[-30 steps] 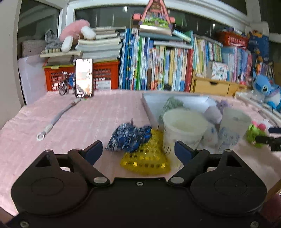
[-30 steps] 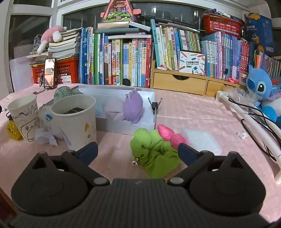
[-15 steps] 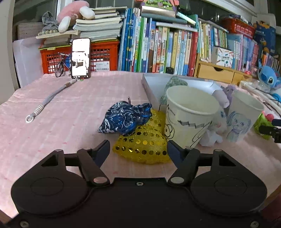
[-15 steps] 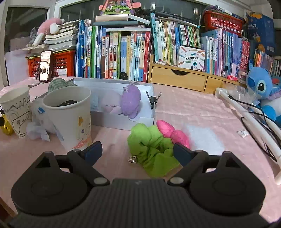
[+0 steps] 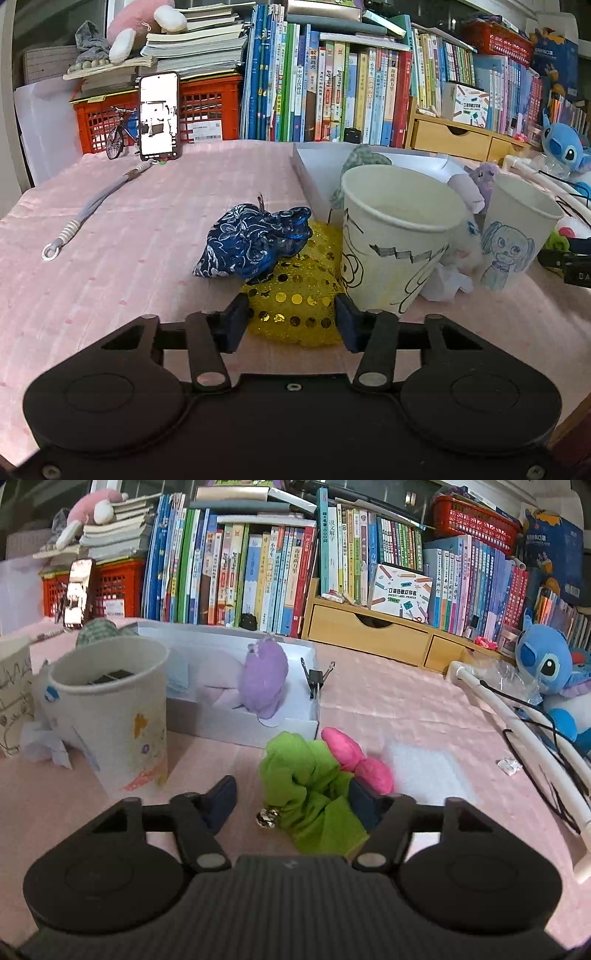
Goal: Organize soft objects
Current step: 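Grasp the yellow sequin mesh bag with the left tool while the right tool grasps the green scrunchie, then lift and carry the yellow bag and green scrunchie over the white tray with both tools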
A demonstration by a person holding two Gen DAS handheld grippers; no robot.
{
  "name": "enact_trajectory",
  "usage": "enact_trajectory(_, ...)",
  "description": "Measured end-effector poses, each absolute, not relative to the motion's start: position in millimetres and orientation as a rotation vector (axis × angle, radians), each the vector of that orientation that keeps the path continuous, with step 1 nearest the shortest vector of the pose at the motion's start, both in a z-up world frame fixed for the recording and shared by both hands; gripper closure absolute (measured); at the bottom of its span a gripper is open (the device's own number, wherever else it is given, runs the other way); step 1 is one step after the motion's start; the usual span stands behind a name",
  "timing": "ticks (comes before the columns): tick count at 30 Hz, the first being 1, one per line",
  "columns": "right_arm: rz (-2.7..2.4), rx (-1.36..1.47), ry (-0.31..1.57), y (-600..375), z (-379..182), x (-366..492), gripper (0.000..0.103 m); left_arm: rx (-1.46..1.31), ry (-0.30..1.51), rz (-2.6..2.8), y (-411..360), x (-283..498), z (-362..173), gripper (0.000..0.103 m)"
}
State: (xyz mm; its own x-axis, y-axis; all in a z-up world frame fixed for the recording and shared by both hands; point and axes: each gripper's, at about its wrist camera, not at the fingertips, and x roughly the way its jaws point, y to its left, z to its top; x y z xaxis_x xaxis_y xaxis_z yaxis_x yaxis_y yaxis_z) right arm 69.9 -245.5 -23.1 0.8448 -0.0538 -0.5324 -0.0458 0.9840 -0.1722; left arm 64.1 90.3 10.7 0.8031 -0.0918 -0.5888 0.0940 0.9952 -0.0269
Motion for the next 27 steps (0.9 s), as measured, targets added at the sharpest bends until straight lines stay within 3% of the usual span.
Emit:
enact_trajectory(5,-0.012,-0.176,0.538,-249,-19,66,0.072,0.012,0.624,-0.099,89,60,17,0.063)
enact_trajectory(7,-0.015,-0.180,0.517,-248,-14,64,0.076,0.010,0.611,-0.100,90,56,24,0.064)
enact_trajectory(27,0.081,-0.016,0.412,-255,32,55,0.078,-0.024,0.492,-0.123,100,32,84,0.064)
